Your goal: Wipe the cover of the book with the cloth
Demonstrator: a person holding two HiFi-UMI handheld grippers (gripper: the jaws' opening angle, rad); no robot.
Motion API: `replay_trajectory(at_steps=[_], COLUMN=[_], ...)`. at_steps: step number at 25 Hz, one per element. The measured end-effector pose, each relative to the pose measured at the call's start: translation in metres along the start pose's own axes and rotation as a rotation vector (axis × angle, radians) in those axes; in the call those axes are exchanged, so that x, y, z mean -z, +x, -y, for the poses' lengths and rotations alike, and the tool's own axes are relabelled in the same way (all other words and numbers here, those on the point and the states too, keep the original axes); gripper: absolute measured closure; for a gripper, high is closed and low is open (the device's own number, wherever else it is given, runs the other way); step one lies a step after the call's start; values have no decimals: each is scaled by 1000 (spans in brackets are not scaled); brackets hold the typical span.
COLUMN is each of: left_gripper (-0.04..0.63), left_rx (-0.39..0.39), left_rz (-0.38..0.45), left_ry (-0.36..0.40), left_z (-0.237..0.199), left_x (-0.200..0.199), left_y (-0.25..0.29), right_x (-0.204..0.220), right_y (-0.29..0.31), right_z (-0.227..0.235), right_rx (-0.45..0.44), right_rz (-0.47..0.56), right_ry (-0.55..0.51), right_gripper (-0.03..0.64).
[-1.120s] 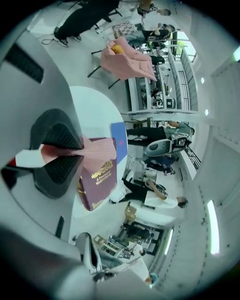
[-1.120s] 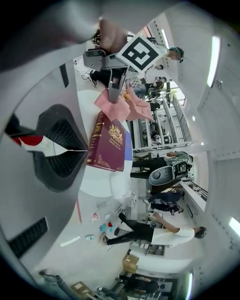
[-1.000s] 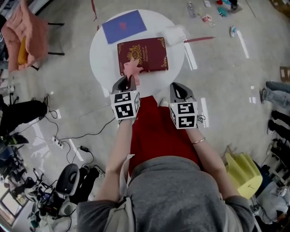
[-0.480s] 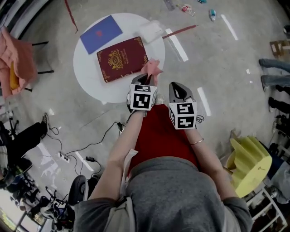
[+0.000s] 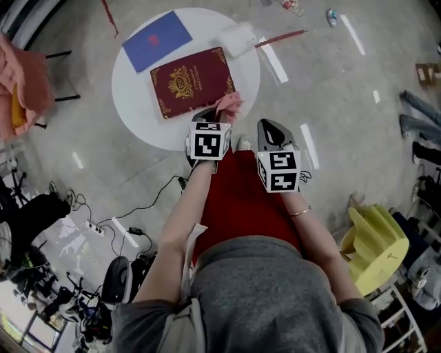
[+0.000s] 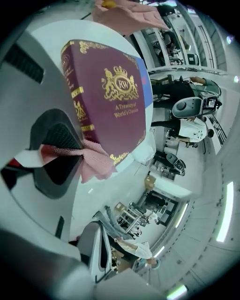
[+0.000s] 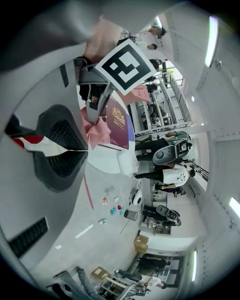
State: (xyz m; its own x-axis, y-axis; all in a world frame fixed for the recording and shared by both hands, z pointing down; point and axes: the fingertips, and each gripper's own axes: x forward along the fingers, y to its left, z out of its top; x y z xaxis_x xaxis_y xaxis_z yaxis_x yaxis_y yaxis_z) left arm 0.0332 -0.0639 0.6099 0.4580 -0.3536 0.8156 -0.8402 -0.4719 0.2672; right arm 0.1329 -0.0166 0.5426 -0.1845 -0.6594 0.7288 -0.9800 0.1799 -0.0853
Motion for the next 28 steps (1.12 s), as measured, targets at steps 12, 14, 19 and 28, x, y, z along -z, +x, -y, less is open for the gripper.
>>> replay_trajectory(at_steps=[12, 14, 19, 28], left_gripper=[560, 560, 560, 560], left_rx=[-139, -166, -232, -289], left_rz=[20, 25, 32, 53], left_ry=[-198, -227, -287, -322], left_z=[-83, -97, -126, -157], left_x=[36, 42, 55, 61], left_y=[-43, -51, -67, -87], right_x=[-25, -29, -34, -37], right_y=[38, 42, 50, 60], right_z=[-66, -75, -94, -120], right_rx=[-160, -180, -222, -261], right_rz=[-23, -25, -29, -32], right_ry=[-148, -166, -202, -238], right_gripper=[588, 588, 588, 588])
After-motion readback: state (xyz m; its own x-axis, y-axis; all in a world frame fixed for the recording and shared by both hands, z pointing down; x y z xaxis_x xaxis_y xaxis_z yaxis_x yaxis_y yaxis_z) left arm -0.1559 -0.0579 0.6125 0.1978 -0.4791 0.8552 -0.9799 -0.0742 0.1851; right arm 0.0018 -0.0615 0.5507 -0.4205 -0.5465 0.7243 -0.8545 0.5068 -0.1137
